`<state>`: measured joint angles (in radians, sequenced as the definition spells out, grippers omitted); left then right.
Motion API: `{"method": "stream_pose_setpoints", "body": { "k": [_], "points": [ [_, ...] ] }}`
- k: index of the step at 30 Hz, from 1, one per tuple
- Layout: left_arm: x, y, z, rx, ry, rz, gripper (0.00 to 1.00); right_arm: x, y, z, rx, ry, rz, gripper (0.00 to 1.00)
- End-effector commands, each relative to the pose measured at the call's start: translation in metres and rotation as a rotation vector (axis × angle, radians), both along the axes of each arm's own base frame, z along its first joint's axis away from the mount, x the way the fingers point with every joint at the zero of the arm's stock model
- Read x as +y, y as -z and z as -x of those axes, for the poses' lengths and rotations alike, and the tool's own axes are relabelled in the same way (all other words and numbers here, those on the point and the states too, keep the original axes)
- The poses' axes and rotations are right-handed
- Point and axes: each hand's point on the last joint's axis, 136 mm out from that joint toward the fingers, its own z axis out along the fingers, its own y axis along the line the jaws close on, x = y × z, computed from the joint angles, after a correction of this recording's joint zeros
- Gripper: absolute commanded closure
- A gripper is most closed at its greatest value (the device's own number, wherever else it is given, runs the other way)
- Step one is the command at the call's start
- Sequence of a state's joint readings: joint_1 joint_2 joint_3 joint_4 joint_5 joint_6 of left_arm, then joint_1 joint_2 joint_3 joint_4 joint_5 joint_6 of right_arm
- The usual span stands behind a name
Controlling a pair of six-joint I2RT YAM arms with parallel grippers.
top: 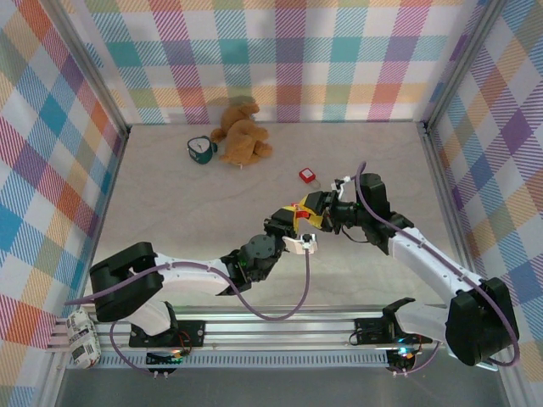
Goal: Unlock with the key
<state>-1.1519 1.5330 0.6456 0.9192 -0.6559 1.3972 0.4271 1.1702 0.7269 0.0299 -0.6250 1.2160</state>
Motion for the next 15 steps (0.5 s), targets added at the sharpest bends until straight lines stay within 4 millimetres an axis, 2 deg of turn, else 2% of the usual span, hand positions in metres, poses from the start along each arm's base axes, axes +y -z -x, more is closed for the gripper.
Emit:
{"method": "stream_pose_setpoints", "body": {
  "k": [1, 12, 14, 15],
  "points": [
    [-0.0042, -0.0239, 0.001, -0.052, -0.012, 0.076, 1.0, 0.0061, -0.0092, 0.0003, -0.039, -0.03, -0.023, 0.59],
    [-0.0069, -0.0216, 0.0011, -0.062, -0.018, 0.07, 1.0, 0.0064, -0.0152, -0.0011, -0.077, -0.03, -0.034, 0.71],
    [-0.0074, -0.0212, 0.002, -0.068, -0.023, 0.07, 0.94, 0.0058, -0.0157, -0.0024, -0.083, -0.024, -0.031, 0.72],
    [-0.0073, -0.021, 0.003, -0.072, -0.026, 0.07, 0.84, 0.0057, -0.0159, -0.0028, -0.086, -0.022, -0.029, 0.72]
  ]
}}
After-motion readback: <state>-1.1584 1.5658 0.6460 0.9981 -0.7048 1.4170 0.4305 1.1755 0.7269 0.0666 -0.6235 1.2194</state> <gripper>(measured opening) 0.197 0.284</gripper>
